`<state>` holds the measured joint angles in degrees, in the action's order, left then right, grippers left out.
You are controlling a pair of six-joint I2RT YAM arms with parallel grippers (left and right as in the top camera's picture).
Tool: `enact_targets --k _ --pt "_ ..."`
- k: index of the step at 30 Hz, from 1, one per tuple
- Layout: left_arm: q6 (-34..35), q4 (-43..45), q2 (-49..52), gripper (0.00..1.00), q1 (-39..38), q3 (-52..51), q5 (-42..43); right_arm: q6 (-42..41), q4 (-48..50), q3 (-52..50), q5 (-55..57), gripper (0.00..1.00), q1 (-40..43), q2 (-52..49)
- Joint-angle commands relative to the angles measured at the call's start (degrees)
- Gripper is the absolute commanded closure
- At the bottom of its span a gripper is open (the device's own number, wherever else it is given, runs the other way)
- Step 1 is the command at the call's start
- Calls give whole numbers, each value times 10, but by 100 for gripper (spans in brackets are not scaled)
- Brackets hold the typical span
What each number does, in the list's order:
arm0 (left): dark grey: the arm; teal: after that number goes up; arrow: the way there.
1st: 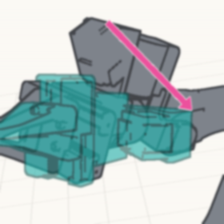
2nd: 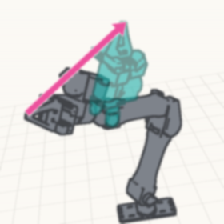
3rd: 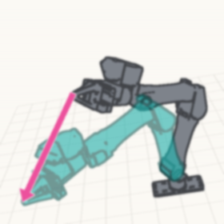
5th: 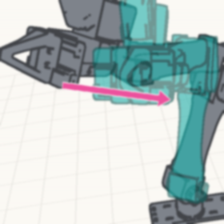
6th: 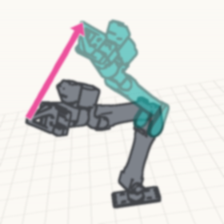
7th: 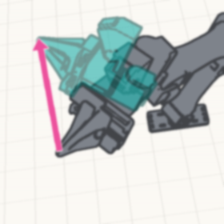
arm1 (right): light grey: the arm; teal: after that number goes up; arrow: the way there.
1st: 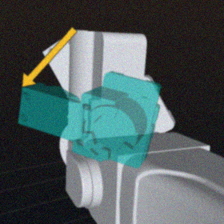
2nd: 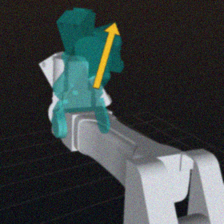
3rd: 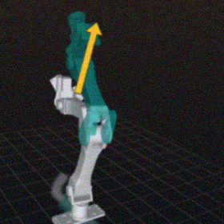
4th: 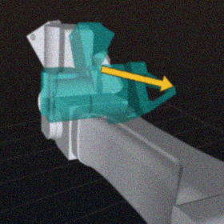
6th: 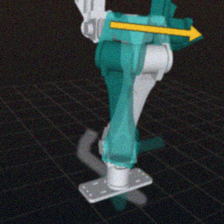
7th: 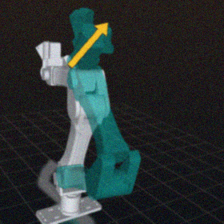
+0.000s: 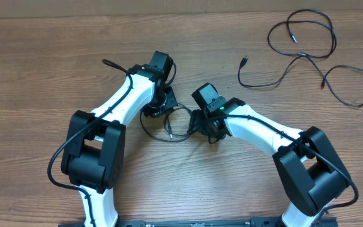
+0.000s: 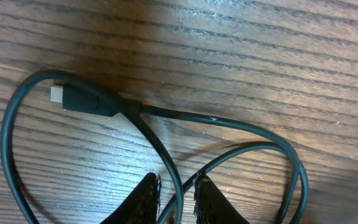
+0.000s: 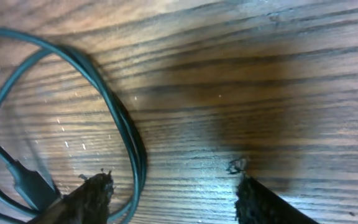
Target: Untangle cables
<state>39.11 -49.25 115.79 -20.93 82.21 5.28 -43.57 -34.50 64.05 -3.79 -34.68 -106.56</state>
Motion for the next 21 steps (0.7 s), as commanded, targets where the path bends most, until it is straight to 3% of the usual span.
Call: enact_targets --k 1,8,13,21 --pt "12 0 9 77 -2 -5 -8 -16 5 -3 16 37 -7 -11" --pt "12 1 9 86 -2 -5 -8 -16 13 -3 16 39 -7 -38" --pt "11 0 9 96 -2 -5 -8 -16 13 -3 16 48 -6 -38" --pt "0 -1 4 96 -1 -1 22 -16 17 -3 16 67 -6 -38"
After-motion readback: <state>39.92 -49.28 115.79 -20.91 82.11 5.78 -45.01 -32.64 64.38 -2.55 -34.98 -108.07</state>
